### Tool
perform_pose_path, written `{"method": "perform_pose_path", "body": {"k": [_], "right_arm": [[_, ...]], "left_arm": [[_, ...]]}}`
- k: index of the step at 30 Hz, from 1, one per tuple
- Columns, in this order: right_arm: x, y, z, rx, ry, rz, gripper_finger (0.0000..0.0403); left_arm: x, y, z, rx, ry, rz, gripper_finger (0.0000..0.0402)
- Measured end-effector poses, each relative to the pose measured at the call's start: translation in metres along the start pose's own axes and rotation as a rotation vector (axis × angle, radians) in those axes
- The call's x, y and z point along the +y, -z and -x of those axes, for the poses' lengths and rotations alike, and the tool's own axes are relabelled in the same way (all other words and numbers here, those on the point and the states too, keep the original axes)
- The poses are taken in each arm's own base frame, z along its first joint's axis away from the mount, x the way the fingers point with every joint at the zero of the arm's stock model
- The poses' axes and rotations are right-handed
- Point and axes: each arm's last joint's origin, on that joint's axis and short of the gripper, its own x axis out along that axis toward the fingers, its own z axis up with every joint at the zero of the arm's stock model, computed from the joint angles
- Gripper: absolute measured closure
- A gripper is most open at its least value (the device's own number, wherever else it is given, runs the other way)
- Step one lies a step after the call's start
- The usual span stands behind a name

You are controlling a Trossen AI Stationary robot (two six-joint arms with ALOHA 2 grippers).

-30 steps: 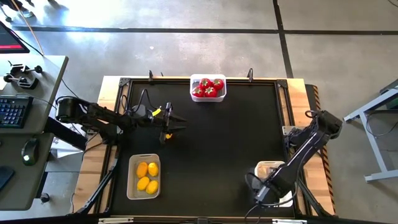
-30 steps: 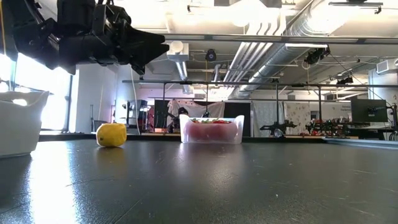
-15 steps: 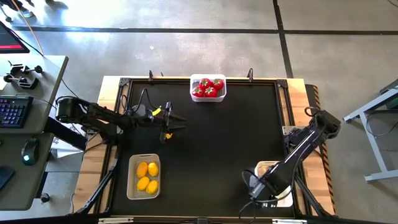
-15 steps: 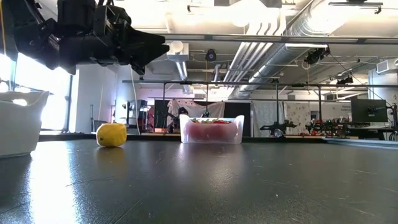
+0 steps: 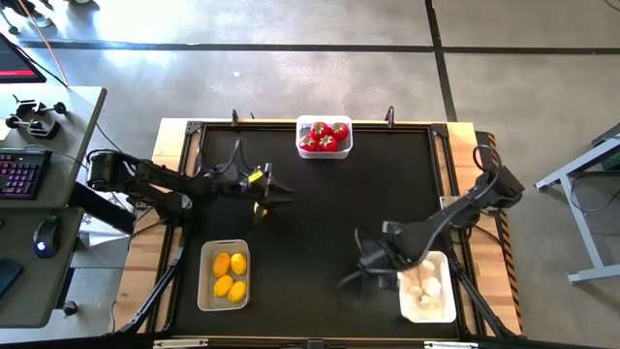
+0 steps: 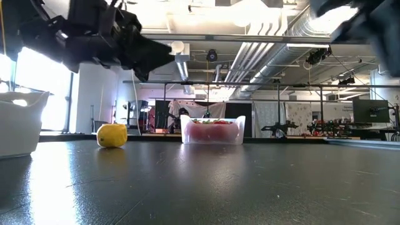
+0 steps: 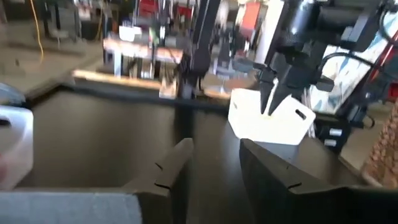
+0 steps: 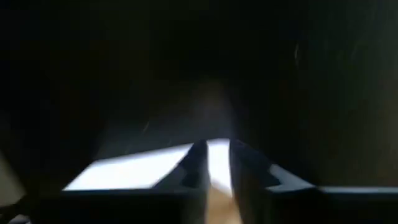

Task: Sort produce into baskets
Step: Put the yellow lemon into the gray bin

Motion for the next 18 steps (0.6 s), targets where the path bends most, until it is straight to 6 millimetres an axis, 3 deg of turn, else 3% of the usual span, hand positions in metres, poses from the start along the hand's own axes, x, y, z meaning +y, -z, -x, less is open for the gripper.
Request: {"method": "perform_pose_path", "body": {"k": [3, 12, 18], "right_arm": [[-0.015, -0.019, -0.019, -0.097, -0.026, 0.067, 0.0394], [-0.063, -0.066, -0.069, -0.540, 0.030, 0.110, 0.0399], [-0.094, -0.076, -0.093, -0.872, 0.009, 0.051, 0.0402]], "left_arm": [[-0.001, 0.002, -0.006, 0.085, -0.010, 0.007, 0.0307], [-0.006, 0.004, -0.018, 0.267, -0.107, 0.014, 0.0387], [-0.018, -0.001, -0.012, 0.386, -0.172, 0.043, 0.0399]]}}
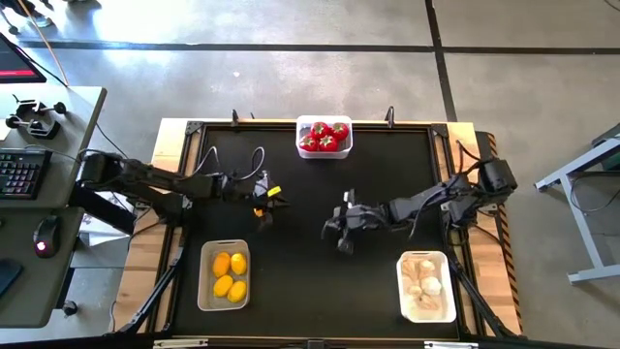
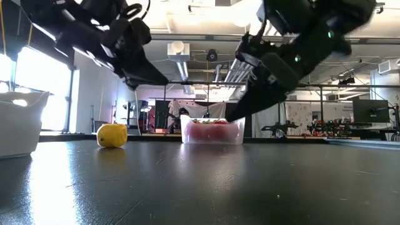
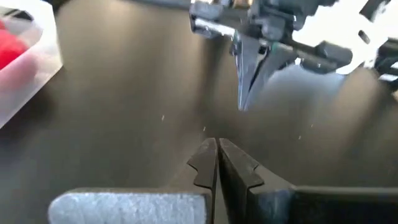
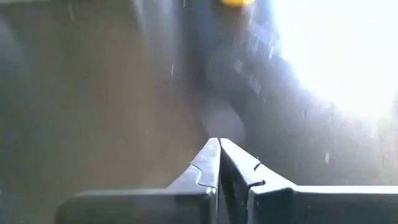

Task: Sort produce into baskets
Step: Put the yellow lemon into the gray bin

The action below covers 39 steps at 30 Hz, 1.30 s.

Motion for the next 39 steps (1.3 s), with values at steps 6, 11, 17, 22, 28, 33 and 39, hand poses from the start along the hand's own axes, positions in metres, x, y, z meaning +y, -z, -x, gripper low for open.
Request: {"method": "perform_pose_path", "body": {"k": [6, 11, 17, 22, 28, 33, 39], "right_arm": [[-0.017, 0.018, 0.002, -0.255, 0.064, -0.075, 0.0402], [-0.021, 0.023, 0.004, -0.301, 0.157, -0.081, 0.0403], [-0.021, 0.022, 0.004, -0.305, 0.174, -0.060, 0.0403], [-0.021, 0.021, 0.004, -0.311, 0.174, -0.059, 0.0403], [-0.021, 0.021, 0.004, -0.311, 0.174, -0.053, 0.0403], [-0.021, 0.021, 0.004, -0.309, 0.175, -0.040, 0.0403], [-0.021, 0.021, 0.004, -0.308, 0.175, -0.032, 0.0403]], "left_arm": [[-0.019, -0.006, 0.025, 0.063, -0.098, 0.062, 0.0401], [-0.033, -0.003, 0.042, 0.159, -0.189, 0.160, 0.0401], [-0.047, 0.005, 0.049, 0.232, -0.296, 0.234, 0.0386], [-0.056, 0.007, 0.053, 0.224, -0.359, 0.239, 0.0343], [-0.060, 0.013, 0.052, 0.238, -0.397, 0.379, 0.0265], [-0.057, 0.029, 0.041, 0.312, -0.506, 0.449, 0.0191], [-0.045, 0.036, 0.028, 0.301, -0.630, 0.496, 0.0126]]}}
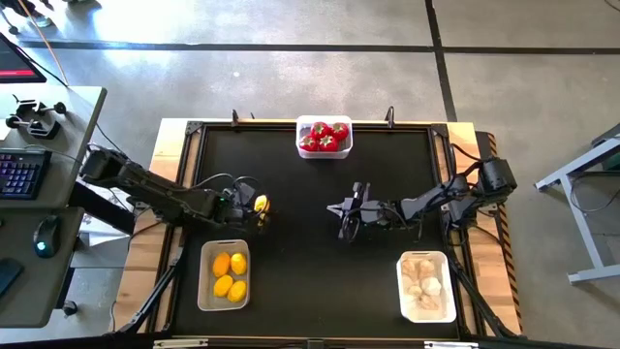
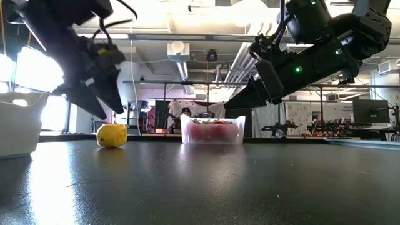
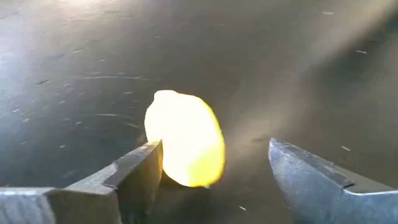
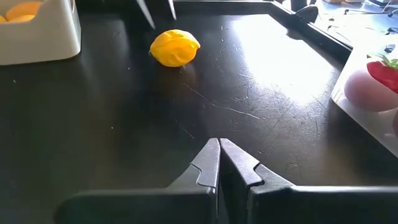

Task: Sort produce into baskets
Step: Put the yellow lemon into the gray bin

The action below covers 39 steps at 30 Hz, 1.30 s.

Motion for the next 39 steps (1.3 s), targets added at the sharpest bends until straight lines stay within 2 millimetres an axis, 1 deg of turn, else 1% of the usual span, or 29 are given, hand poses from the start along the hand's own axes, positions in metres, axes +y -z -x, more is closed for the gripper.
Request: {"method": "perform_pose_path", "body": {"k": [4, 8, 12, 17, 20, 25, 28, 30, 33, 35, 39], "right_arm": [[0.000, 0.000, 0.000, 0.002, 0.000, 0.001, 0.0403], [0.000, 0.000, 0.000, 0.002, 0.000, 0.001, 0.0403], [0.000, 0.000, 0.000, 0.002, 0.000, 0.001, 0.0403], [0.000, 0.000, 0.000, 0.002, 0.001, 0.001, 0.0403], [0.000, 0.000, 0.000, 0.002, 0.001, 0.001, 0.0403], [0.000, 0.000, 0.000, 0.002, 0.003, 0.001, 0.0403], [0.000, 0.000, 0.000, 0.002, 0.003, 0.001, 0.0403], [0.000, 0.000, 0.000, 0.002, 0.003, 0.001, 0.0403], [0.000, 0.000, 0.000, 0.002, 0.003, 0.001, 0.0403], [0.000, 0.001, 0.000, 0.002, 0.003, 0.001, 0.0403], [0.000, 0.001, 0.000, 0.002, 0.003, -0.016, 0.0403]], "left_arm": [[0.003, -0.002, -0.009, 0.003, -0.048, 0.026, 0.0109], [0.003, -0.003, -0.019, 0.009, -0.076, 0.029, 0.0108], [0.003, -0.001, -0.029, 0.030, -0.104, -0.028, 0.0108], [0.003, 0.001, -0.033, 0.051, -0.113, -0.055, 0.0111], [0.003, 0.001, -0.033, 0.053, -0.113, -0.070, 0.0133], [0.004, 0.000, -0.034, 0.057, -0.112, -0.117, 0.0202], [0.005, -0.002, -0.035, 0.080, -0.099, -0.193, 0.0241], [0.005, -0.004, -0.036, 0.095, -0.084, -0.249, 0.0260], [0.006, -0.010, -0.034, 0.128, -0.037, -0.333, 0.0272], [0.004, -0.017, -0.028, 0.148, 0.009, -0.396, 0.0274], [-0.009, -0.039, -0.003, 0.122, 0.163, -0.501, 0.0276]]}}
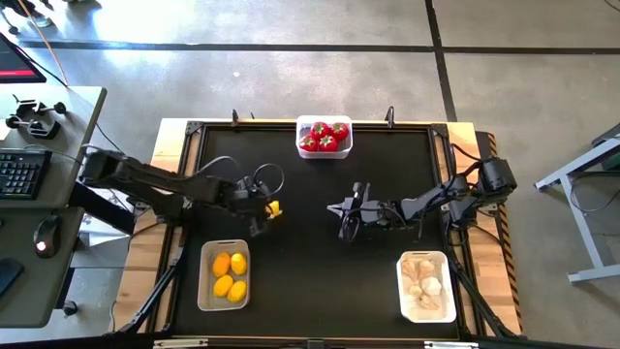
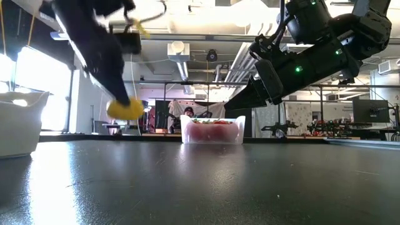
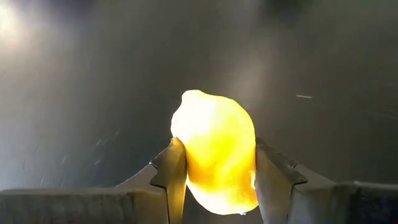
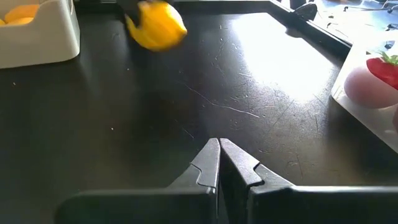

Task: Sort produce into baskets
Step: Put the yellow lemon into the gray bin

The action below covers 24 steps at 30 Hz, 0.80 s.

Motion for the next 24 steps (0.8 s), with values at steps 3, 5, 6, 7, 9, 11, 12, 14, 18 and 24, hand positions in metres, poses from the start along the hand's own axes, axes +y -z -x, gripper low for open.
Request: {"method": "perform_pose_path", "body": {"k": [3, 5, 6, 7, 9, 11, 12, 14, 18, 24], "right_arm": [[0.000, 0.000, 0.000, 0.000, -0.001, -0.009, 0.0403], [0.000, 0.000, 0.000, 0.000, -0.003, -0.010, 0.0403], [0.000, 0.000, 0.000, 0.000, -0.003, -0.010, 0.0403], [0.000, 0.000, 0.000, 0.000, -0.003, -0.009, 0.0403], [0.000, 0.000, 0.000, 0.000, -0.003, -0.009, 0.0403], [0.000, 0.000, 0.000, 0.000, -0.003, -0.009, 0.0403], [0.000, 0.000, 0.000, 0.000, -0.003, -0.009, 0.0403], [0.000, 0.000, 0.000, 0.000, -0.003, -0.009, 0.0403], [0.000, 0.000, 0.000, 0.000, -0.002, -0.009, 0.0403], [0.000, 0.000, 0.000, 0.001, -0.002, -0.009, 0.0403]], "left_arm": [[-0.009, -0.011, 0.026, -0.027, 0.140, -0.109, 0.0277], [-0.017, -0.015, 0.046, -0.056, 0.256, -0.186, 0.0277], [-0.022, -0.015, 0.056, -0.067, 0.309, -0.225, 0.0277], [-0.028, -0.014, 0.065, -0.076, 0.363, -0.261, 0.0277], [-0.040, -0.008, 0.084, -0.087, 0.462, -0.332, 0.0277], [-0.052, -0.001, 0.102, -0.088, 0.537, -0.364, 0.0277], [-0.057, 0.004, 0.109, -0.079, 0.564, -0.362, 0.0277], [-0.064, 0.017, 0.118, -0.022, 0.587, -0.329, 0.0277], [-0.077, 0.045, 0.123, 0.100, 0.499, -0.262, 0.0277], [-0.096, 0.085, 0.099, 0.187, 0.393, -0.271, 0.0278]]}}
